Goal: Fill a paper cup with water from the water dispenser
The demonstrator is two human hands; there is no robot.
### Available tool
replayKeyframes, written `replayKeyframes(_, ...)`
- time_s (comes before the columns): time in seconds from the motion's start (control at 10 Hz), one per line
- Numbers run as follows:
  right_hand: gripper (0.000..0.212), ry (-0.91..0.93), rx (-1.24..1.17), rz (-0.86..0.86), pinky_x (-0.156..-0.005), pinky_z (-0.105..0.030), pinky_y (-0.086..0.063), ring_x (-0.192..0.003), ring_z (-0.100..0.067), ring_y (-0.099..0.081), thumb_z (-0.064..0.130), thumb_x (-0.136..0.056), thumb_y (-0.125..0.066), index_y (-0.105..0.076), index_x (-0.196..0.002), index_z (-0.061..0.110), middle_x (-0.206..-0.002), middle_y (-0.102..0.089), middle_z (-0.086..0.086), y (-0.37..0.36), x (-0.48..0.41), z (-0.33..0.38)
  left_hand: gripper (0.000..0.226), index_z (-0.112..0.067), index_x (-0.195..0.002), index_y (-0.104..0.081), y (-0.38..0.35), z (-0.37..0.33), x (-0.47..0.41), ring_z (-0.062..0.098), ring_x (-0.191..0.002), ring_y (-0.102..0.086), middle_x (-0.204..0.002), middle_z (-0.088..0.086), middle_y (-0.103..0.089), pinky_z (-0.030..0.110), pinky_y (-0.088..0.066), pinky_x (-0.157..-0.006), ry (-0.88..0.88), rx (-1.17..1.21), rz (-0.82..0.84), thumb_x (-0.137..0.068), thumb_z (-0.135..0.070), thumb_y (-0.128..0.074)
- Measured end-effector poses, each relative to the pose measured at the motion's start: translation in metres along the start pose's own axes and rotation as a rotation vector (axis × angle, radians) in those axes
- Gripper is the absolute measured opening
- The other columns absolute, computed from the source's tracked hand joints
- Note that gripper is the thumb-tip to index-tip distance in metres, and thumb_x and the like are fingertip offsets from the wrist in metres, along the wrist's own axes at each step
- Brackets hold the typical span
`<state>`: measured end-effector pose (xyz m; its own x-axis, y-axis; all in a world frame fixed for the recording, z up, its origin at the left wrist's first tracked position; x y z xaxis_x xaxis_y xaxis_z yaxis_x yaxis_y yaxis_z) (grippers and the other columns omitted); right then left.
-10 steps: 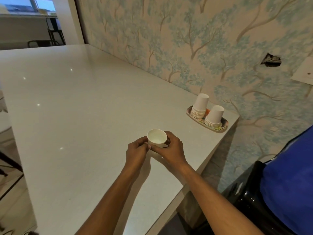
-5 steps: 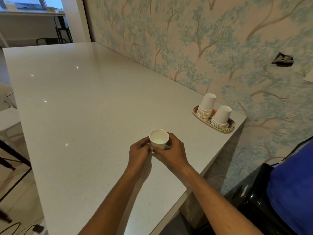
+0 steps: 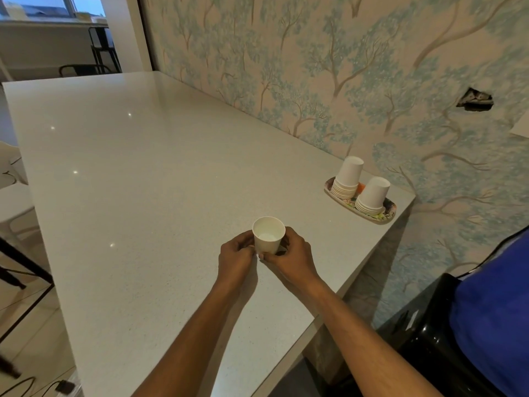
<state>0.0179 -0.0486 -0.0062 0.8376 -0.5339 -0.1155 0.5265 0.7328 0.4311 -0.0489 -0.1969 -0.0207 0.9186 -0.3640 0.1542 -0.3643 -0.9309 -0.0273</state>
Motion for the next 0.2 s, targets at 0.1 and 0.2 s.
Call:
replayKeyframes(0.1,0.067,0.016,0.015,0.01,-0.087,-0.019,-0.056,-0.11,-0.012,-0.067,0.021,-0.071,-0.093,-0.063,-0.131,0.015,-0.123,-0.073,-0.001,0.0035,-0.0011,-0.001,0.048,-0.014,-0.127,-0.072,0.0028,0.0051,-0.0018,0.025,-0.118,-0.065,-0.123,0.007,-0.073,0.037,-0.052,-0.103,-0.004,-0.011,-0.014,-0.089,0.009,-0.052)
replayKeyframes(0.2,0.069,0.008,0.008,0.007,-0.093,-0.02,-0.055,-0.118,-0.016,-0.066,0.018,-0.072,-0.093,-0.062,-0.133,0.013,-0.13,-0.071,-0.004,0.0083,-0.0007,0.0009,0.045,-0.019,-0.122,-0.074,0.0101,0.0098,-0.0081,0.026,-0.119,-0.065,-0.122,0.006,-0.074,0.044,-0.051,-0.108,0.024,-0.04,-0.066,-0.089,0.006,-0.054)
Point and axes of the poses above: each hand's wrist, its own x-axis away from the middle knuckle, its own y-axis out of the back of the hand, z = x × y, the point moved 10 cm from there along -x, towards the middle knuckle
